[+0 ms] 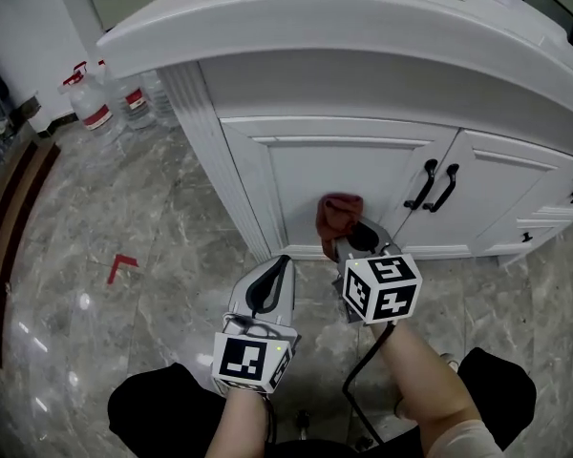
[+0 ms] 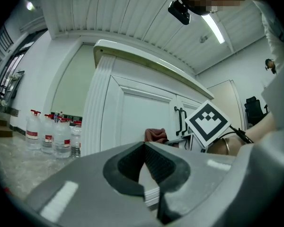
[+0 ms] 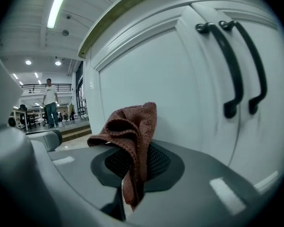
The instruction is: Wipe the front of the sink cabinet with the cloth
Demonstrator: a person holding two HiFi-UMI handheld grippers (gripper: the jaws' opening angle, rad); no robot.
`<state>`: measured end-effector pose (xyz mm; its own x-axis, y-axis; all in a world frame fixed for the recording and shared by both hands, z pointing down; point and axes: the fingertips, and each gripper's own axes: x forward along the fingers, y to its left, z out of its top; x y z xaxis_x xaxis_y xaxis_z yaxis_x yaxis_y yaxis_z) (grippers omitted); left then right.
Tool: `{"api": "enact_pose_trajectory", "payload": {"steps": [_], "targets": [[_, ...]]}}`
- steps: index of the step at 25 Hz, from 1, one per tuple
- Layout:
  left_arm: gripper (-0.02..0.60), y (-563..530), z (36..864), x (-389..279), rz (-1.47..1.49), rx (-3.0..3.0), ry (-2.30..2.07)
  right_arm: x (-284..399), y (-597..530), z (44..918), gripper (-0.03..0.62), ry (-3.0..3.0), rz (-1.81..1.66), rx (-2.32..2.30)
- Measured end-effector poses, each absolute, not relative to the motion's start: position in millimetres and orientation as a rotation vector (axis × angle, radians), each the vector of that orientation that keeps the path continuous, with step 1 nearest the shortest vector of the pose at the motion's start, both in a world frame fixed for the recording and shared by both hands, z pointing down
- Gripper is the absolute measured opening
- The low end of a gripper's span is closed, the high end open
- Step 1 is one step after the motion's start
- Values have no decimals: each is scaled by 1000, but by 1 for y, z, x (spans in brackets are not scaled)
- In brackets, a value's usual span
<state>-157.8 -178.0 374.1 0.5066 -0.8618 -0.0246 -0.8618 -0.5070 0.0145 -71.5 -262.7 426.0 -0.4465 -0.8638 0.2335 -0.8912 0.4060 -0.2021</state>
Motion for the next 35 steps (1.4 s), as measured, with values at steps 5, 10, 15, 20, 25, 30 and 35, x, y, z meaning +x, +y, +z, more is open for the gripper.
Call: {"api": "enact_pose_trajectory", "payload": {"steps": [5, 10, 15, 20, 25, 30, 35], "targets": [[2, -174, 376, -122, -47, 2768, -1477, -21, -258, 428, 78, -2495, 474, 1704], [2, -170, 380, -98, -22, 2813, -1417, 14, -253, 432, 78, -2433, 495, 1795], [2, -170, 379, -101, -41, 2830, -1405, 11, -250, 438, 78, -2426, 503, 1793], [2, -179, 383, -144, -24, 2777, -1518, -56, -249, 463, 78, -2499, 516, 1610], [2, -186, 395, -200, 8, 2687, -1646, -137, -252, 493, 78, -2557, 548, 1431], [2, -187, 411, -246, 18, 2590, -1738, -193, -260, 510, 78, -2598, 568, 1322], [2, -188, 425, -263, 42, 2551, -1763, -214, -274, 514, 78, -2612, 574, 1311]]}}
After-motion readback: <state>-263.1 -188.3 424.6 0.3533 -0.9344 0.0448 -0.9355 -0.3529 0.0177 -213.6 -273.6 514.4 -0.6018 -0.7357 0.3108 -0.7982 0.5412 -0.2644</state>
